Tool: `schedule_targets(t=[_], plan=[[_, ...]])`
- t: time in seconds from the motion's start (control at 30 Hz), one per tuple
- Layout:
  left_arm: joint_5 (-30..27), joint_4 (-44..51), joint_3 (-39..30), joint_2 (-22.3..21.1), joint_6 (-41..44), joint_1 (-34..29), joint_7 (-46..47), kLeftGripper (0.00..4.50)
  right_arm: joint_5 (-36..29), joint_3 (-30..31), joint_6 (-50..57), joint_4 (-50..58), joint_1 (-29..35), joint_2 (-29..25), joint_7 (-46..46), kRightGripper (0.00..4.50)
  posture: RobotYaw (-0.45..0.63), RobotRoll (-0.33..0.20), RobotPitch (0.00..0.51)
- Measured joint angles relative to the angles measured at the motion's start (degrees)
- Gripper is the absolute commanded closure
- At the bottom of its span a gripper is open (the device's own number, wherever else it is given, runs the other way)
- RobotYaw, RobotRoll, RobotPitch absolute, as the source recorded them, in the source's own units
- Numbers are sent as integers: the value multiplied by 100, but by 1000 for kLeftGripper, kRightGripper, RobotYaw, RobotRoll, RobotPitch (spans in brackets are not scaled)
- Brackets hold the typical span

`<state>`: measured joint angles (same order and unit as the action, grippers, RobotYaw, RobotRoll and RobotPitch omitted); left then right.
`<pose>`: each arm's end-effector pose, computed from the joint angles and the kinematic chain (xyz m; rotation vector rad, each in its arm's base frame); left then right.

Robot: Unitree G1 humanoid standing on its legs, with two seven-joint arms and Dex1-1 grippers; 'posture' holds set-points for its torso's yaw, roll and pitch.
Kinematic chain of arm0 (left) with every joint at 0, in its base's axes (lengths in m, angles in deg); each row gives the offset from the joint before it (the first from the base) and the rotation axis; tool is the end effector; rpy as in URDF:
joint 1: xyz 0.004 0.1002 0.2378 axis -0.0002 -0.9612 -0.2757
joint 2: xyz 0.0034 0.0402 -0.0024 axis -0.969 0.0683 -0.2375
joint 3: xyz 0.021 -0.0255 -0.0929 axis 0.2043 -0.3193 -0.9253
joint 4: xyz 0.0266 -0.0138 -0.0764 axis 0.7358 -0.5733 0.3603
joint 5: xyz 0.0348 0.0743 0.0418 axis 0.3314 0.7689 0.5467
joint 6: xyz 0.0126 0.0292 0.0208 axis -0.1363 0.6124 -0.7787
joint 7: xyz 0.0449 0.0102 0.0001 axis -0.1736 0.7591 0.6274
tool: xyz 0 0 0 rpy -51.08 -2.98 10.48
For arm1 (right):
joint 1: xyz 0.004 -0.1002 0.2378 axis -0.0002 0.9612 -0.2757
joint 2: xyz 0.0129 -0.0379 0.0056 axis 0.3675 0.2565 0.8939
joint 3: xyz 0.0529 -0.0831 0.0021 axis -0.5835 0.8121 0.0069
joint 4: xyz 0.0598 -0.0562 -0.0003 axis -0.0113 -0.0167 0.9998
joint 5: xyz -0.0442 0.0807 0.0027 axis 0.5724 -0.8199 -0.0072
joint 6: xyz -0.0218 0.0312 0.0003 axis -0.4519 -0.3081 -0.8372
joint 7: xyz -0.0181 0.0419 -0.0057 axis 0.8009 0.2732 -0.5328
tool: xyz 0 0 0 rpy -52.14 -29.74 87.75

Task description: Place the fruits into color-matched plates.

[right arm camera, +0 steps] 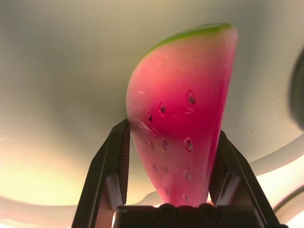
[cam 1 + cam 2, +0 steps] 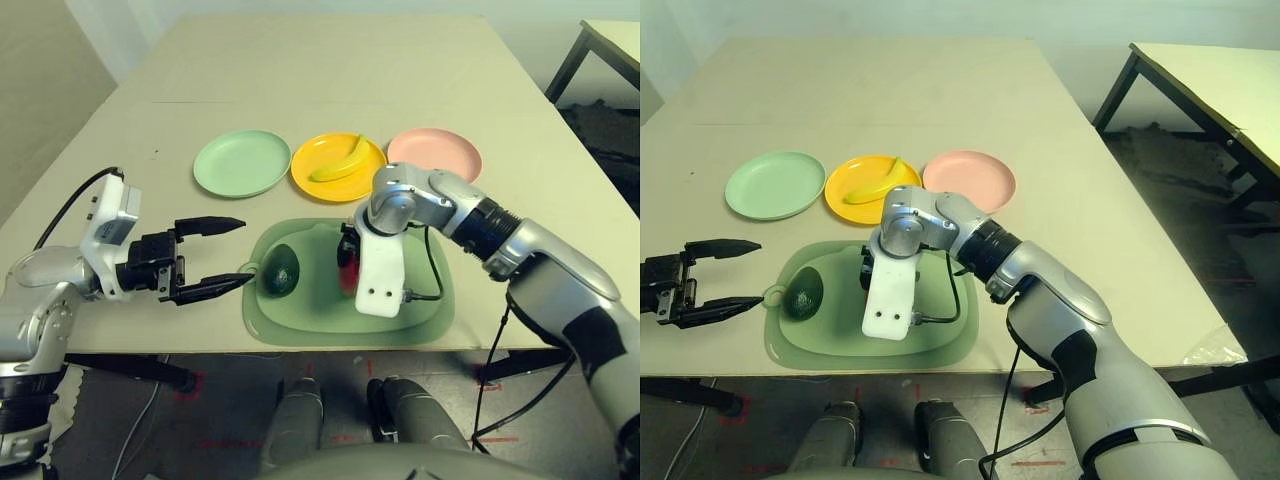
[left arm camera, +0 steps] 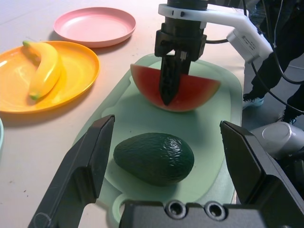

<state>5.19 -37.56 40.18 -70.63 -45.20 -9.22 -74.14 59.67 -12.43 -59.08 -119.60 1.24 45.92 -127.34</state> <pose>0.1988 0.3138 0.1850 0.2647 0.0763 -1.1917 0.2891 -0.0394 0.2054 -2.1366 -0.2057 2.0247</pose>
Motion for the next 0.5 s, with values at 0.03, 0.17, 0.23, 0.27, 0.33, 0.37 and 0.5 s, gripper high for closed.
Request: schedule_targets(t=[0.03,0.17,0.23,0.27,0.33,0.37,0.5], plan=[[3,-14,13,5,0,22,-3,0,-11,-20,12,-94,-42,-32,-6,2265,84,0,129],[35,-41,64,87,-1,117,34,0,-77,-262,92,-563,-263,-190,8,2265,84,0,129],[90,-41,112,134,-2,139,64,0,-78,-385,119,-757,-314,-235,29,2265,73,0,126],[109,-31,139,169,-2,152,94,0,-78,-407,139,-867,-337,-228,52,2265,74,0,125],[121,105,223,254,8,177,194,0,-51,-467,205,-1290,-438,-147,198,2265,73,0,126],[117,193,243,306,33,202,257,0,11,-478,222,-1557,-552,-95,347,2265,71,0,126],[114,423,327,395,171,259,481,0,376,-608,319,-2599,-1187,20,1117,2265,70,0,127]])
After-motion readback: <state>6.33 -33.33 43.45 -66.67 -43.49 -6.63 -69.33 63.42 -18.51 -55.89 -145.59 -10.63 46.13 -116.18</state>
